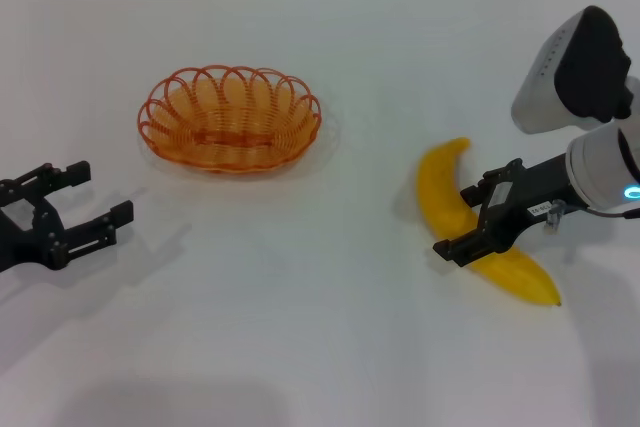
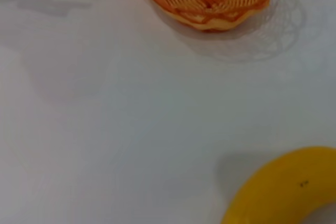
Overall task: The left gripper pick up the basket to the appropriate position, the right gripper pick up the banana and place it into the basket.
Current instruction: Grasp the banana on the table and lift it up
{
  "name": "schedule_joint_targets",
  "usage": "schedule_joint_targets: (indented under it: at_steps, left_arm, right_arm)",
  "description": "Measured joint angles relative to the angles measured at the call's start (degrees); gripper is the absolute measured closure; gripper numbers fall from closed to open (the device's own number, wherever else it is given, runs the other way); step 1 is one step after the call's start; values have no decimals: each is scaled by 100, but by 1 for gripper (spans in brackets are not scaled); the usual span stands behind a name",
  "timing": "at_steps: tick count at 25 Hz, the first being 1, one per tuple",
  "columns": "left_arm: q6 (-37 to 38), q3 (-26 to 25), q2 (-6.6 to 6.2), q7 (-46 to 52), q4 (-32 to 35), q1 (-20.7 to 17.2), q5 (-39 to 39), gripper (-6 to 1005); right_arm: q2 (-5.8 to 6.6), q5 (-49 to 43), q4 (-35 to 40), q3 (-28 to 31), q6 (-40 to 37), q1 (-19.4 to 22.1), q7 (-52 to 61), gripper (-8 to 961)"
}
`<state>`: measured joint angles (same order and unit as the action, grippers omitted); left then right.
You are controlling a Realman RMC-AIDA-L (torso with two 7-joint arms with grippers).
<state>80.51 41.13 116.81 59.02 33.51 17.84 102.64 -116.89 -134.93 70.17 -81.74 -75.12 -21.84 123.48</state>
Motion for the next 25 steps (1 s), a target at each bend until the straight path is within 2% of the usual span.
schedule_joint_targets:
  at_steps: [16,22,25]
  left_arm:
    - [-93,0,2,-7,-38,26,28,199]
    - [-97,0,0,-9,-38,11,43,199]
    - [-98,0,0,1,-38,11,82,199]
  right_arm:
    - [18,-15,-39,54,-41,-34,130,178]
    - [17,-16,57,82,-52,-32,129,417]
    - [17,-15,250,144,-110,-3,130,453]
